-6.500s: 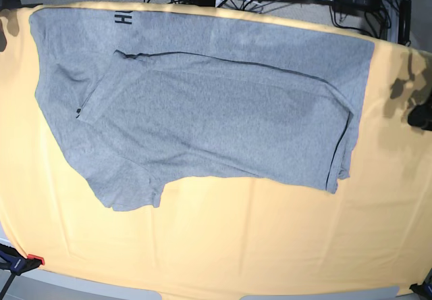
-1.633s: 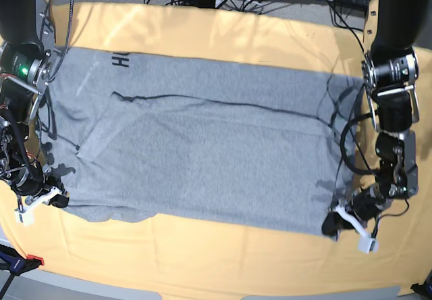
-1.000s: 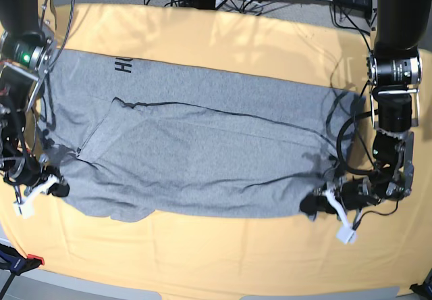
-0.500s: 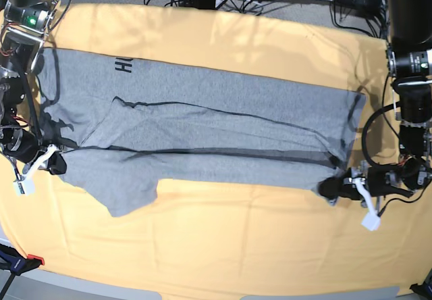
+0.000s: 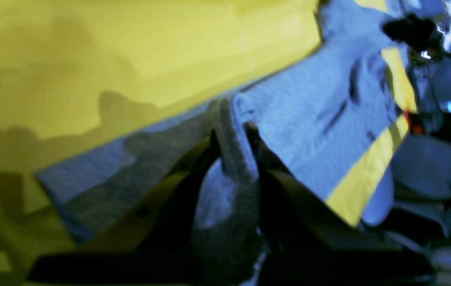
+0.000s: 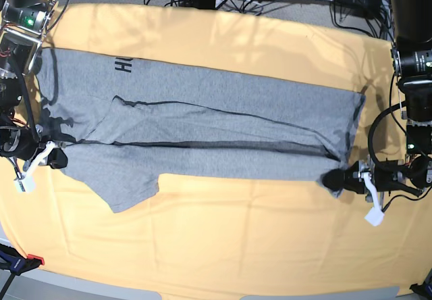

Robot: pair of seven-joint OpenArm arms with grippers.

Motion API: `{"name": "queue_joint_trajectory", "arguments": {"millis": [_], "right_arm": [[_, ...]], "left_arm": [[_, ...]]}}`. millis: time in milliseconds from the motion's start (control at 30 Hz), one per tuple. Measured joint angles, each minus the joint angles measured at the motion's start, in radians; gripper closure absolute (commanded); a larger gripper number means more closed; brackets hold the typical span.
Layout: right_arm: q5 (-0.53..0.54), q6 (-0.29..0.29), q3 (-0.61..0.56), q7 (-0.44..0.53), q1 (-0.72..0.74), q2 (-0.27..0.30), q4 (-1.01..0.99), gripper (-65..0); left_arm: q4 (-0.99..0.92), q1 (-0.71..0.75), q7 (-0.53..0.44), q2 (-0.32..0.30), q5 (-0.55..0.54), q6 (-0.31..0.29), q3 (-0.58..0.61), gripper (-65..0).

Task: Layout the t-shirt on the table in an organized manner, then fold the t-shirt properly
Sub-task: 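Lift the held hem edge and fold it over toward the collar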

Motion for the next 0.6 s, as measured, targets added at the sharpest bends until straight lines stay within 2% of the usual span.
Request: {"name": "queue_joint_trajectory", "arguments": {"millis": [233,567,600], "right_arm": [[0.005,0.0,0.0,-0.005,0.001,0.047,0.0,0.0],[0.004,0.0,0.0,-0.008,-0.002,0.039,0.0,0.0],[0.004,0.0,0.0,-0.008,-0.002,0.039,0.0,-4.5]], "left_arm": [[0.0,0.005,-0.005,-0.003,-0.022,-0.002,0.0,0.0],[0.0,0.119,-0.007,-0.002,-0.021,-0.002,0.0,0.0],[0.0,0.13,-0.006,-0.002,-0.013,-0.002,0.0,-2.2]]}}
